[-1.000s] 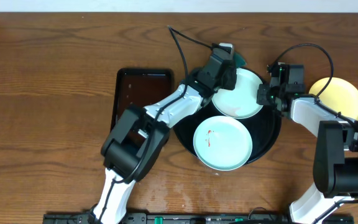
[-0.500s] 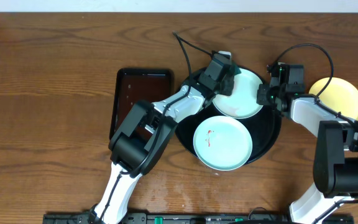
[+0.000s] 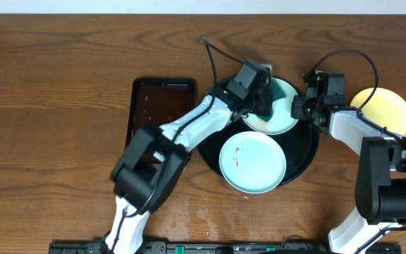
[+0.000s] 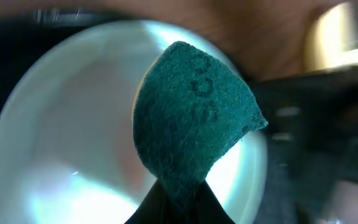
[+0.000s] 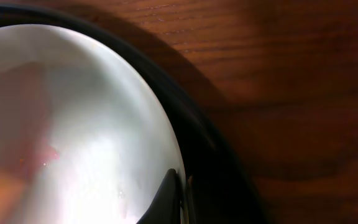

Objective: Clean dirty plates on tray and stack at the side
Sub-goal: 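Wipe the pale green plate with the sponge in the left gripper, then bring the sponge back over the brown tray with the left gripper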

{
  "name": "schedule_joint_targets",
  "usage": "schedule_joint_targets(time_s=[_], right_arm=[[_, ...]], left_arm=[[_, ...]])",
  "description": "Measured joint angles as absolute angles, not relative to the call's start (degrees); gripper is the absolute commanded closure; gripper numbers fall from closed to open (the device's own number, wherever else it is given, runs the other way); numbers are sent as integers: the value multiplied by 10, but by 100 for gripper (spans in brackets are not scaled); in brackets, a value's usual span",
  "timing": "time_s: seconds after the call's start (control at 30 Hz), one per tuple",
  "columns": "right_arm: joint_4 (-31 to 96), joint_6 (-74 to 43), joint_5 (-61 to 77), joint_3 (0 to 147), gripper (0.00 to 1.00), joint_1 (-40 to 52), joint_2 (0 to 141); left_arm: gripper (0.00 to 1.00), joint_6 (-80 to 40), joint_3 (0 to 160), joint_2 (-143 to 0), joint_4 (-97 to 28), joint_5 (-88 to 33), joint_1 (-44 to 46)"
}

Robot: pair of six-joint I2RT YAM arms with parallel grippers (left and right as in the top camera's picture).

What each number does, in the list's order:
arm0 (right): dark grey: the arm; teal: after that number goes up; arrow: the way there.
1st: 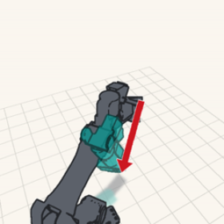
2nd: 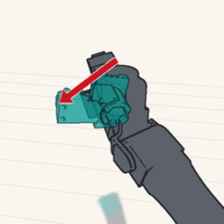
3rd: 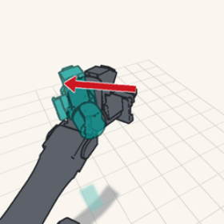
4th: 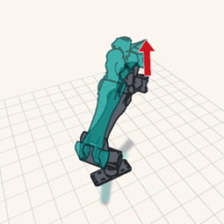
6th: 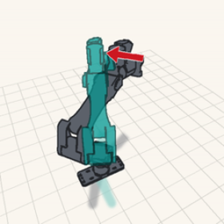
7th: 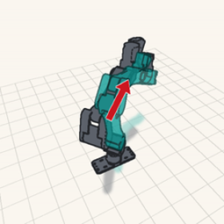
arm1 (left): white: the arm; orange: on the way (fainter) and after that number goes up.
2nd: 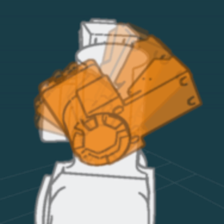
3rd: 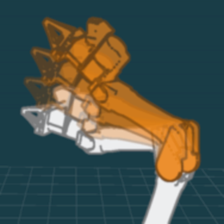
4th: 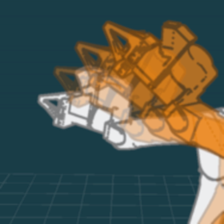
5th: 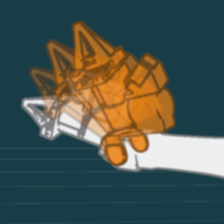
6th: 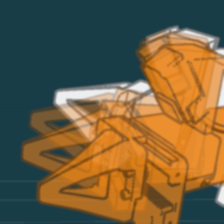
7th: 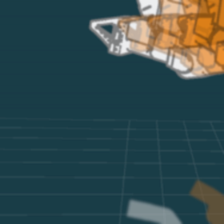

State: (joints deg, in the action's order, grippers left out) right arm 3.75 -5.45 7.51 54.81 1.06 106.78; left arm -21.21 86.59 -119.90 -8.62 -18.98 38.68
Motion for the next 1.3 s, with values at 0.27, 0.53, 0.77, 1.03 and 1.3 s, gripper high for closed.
schedule_joint_targets(time_s=[0.27,0.53,0.77,1.03,1.3], right_arm=[[37,-55,75,548,96,11,1068],[38,-56,75,548,97,11,1068],[38,-56,75,548,99,11,1068],[40,-57,82,549,99,10,1068],[40,-57,83,549,99,10,1066]], left_arm=[[93,-212,866,-1094,-94,-184,369],[93,-212,866,-1099,-209,-126,336],[92,-212,866,-1099,-298,-108,270],[93,-212,866,-1099,-432,-101,150],[93,-194,866,-1098,-473,-102,87]])
